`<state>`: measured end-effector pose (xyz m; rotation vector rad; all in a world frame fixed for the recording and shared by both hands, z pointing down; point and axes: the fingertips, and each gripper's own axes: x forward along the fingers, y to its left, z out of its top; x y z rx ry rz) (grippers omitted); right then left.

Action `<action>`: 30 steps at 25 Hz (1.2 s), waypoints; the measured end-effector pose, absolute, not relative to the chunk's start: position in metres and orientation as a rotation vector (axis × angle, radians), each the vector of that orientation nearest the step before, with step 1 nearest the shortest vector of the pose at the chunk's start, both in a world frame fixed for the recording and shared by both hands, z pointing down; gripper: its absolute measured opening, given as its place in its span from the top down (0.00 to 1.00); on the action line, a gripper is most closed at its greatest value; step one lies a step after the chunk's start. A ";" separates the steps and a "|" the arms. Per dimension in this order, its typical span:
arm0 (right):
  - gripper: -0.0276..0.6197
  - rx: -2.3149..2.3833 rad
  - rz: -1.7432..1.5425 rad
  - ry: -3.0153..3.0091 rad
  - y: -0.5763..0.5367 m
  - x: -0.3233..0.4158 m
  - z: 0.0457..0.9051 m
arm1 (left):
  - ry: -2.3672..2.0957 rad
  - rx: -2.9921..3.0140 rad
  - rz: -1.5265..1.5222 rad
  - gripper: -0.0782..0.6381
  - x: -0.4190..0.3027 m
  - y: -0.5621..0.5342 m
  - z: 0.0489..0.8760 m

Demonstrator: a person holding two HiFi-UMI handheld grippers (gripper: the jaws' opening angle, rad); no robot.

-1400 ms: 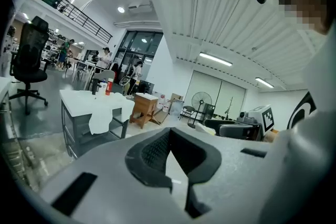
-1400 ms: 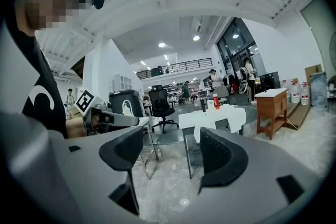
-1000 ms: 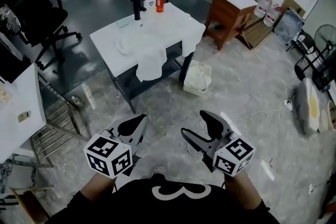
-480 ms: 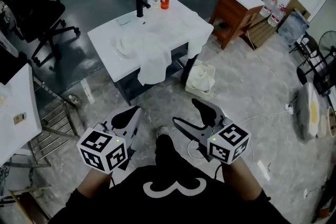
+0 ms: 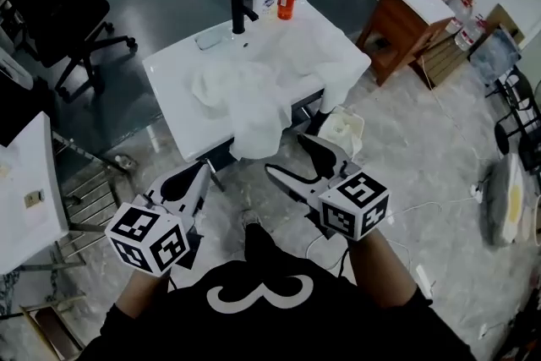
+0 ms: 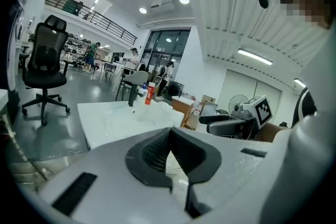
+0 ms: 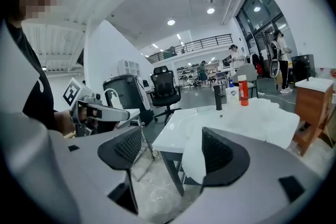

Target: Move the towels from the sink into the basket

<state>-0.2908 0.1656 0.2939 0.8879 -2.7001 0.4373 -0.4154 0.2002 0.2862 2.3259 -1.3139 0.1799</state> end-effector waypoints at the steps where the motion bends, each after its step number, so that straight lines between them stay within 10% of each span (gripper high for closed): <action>1: 0.44 0.876 0.443 -2.695 0.147 -0.295 0.296 | -1.322 2.313 0.183 0.88 -0.419 0.184 0.287; 30: 0.40 0.415 0.537 -2.059 -0.133 -0.397 0.514 | -1.384 2.095 0.259 0.88 -0.535 -0.054 0.357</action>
